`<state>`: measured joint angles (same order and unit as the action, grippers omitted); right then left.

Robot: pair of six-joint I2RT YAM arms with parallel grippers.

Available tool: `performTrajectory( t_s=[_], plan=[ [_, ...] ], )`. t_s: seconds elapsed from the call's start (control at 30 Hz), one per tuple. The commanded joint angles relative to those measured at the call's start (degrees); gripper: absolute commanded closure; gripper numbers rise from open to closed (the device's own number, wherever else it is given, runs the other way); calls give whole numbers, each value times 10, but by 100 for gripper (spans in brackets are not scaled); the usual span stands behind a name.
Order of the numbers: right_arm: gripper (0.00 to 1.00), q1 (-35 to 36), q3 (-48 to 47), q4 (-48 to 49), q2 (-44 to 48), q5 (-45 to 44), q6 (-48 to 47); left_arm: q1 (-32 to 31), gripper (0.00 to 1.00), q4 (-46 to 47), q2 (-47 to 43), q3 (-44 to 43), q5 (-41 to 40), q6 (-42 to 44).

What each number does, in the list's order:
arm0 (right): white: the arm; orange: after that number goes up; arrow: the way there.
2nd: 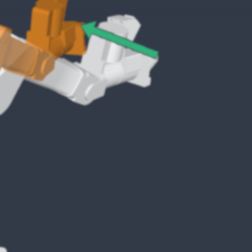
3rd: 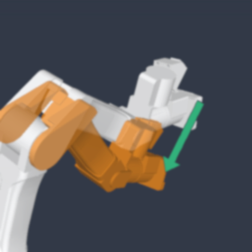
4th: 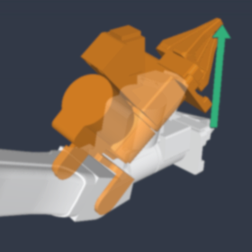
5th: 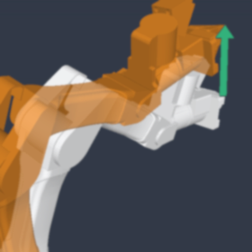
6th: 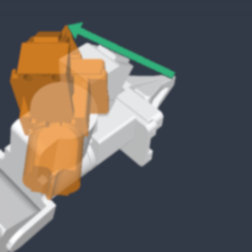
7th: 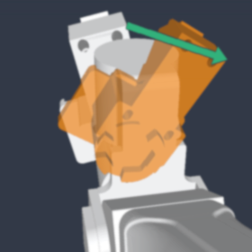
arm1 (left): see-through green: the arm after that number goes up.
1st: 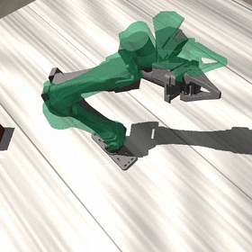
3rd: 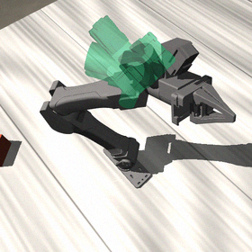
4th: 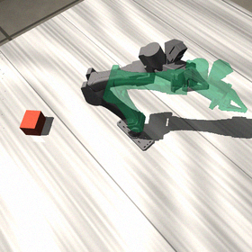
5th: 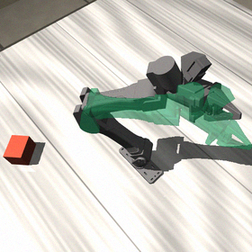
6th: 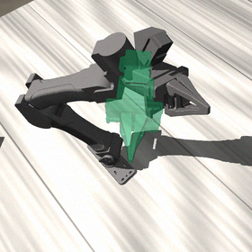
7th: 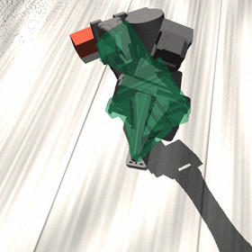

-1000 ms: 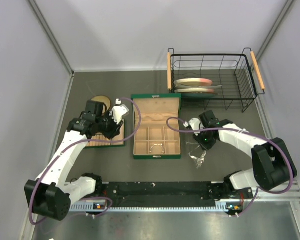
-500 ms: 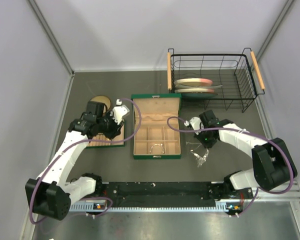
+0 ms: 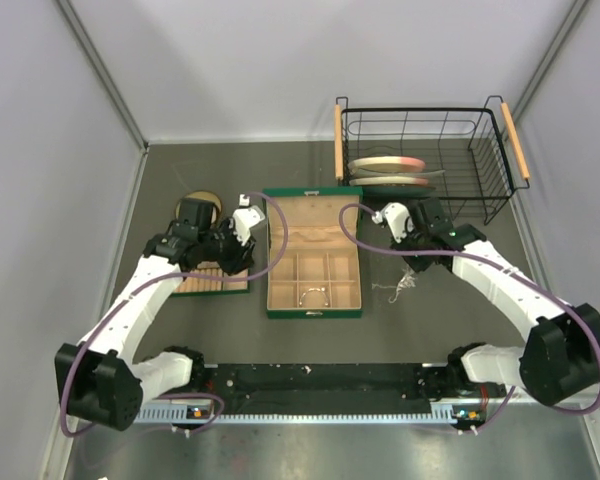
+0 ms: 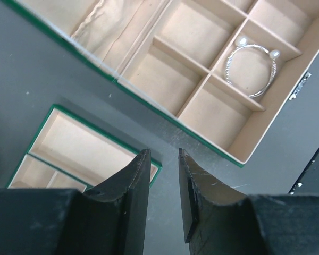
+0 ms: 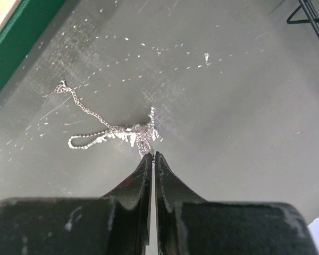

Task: Organize the mixed jewelry

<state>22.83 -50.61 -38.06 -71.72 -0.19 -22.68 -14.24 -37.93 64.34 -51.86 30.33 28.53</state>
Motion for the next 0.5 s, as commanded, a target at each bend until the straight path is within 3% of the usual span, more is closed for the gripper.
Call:
performTrajectory(
  t_s=[0.0,0.47],
  plan=[
    [100,1,-24,-27,20,16,7,-14,67,36,18,-23,61,-5],
    [100,2,-94,-100,60,76,4,-77,67,143,78,-54,181,-66]
  ],
)
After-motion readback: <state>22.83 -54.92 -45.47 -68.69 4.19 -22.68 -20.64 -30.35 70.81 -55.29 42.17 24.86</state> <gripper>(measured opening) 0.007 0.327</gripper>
